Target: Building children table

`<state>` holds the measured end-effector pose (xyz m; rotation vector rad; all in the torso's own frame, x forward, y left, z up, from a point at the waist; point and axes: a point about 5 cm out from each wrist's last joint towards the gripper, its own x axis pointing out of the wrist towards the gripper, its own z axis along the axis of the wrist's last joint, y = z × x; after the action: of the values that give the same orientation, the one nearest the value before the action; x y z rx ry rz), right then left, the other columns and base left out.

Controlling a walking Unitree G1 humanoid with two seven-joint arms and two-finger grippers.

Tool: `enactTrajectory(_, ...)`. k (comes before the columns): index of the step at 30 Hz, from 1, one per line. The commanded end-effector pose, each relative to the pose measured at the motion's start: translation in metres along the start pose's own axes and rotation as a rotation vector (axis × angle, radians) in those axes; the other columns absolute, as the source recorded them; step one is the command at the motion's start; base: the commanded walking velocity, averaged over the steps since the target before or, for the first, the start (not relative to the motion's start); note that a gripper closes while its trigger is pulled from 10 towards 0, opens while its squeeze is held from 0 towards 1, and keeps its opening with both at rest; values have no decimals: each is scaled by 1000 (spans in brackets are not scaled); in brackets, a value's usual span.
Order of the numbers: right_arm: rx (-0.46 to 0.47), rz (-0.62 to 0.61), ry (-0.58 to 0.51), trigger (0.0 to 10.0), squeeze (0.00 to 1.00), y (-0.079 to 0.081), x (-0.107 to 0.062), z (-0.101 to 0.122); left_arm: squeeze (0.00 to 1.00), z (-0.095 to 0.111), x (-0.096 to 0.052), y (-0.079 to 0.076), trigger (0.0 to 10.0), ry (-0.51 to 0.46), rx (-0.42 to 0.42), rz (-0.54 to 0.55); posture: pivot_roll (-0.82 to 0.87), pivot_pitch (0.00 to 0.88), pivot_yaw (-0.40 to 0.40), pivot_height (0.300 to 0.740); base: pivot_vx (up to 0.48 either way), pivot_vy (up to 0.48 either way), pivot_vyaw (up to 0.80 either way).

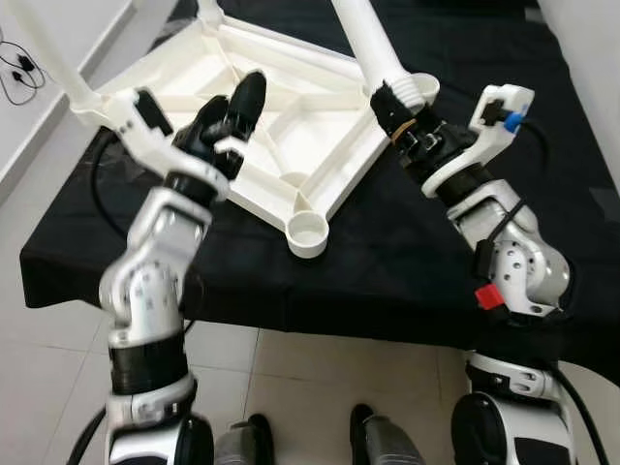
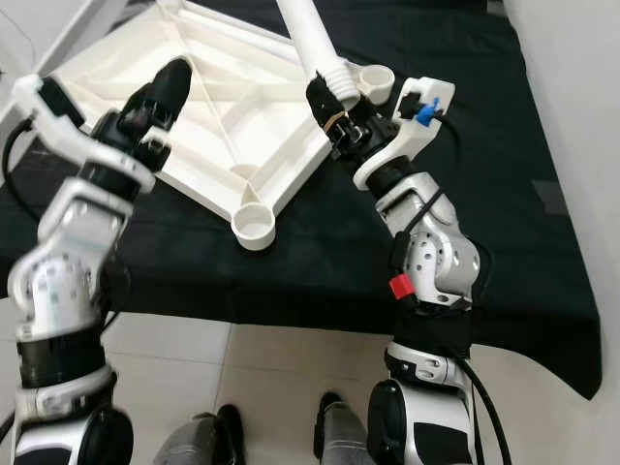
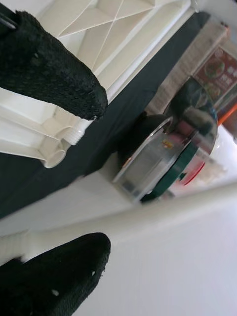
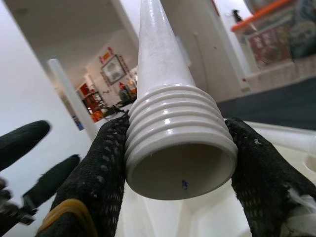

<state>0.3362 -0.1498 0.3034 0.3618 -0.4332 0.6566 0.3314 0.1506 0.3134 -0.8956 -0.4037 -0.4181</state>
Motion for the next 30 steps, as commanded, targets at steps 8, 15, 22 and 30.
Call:
enactTrajectory(8, -80, 154, 29, 0, 0, 22, 0, -8, 1000, 27, 21, -5, 10000, -47, -88, -42, -1, 158, 39, 740, 0, 0, 0)
enactTrajectory(15, -83, 205, 48, 0, 0, 31, 3, -17, 0, 33, 27, -42, 10000, 17, -130, -311, 4, 157, 42, 740, 0, 0, 0)
enactTrajectory(22, -73, 298, 60, 0, 0, 40, -2, -17, 0, 41, 28, -43, 10000, -18, -136, -302, 5, 162, 40, 740, 0, 0, 0)
enactTrajectory(30, -76, 372, 94, 0, 0, 45, -7, -21, 0, 43, 29, -48, 10000, -26, -138, -306, 7, 165, 37, 740, 0, 0, 0)
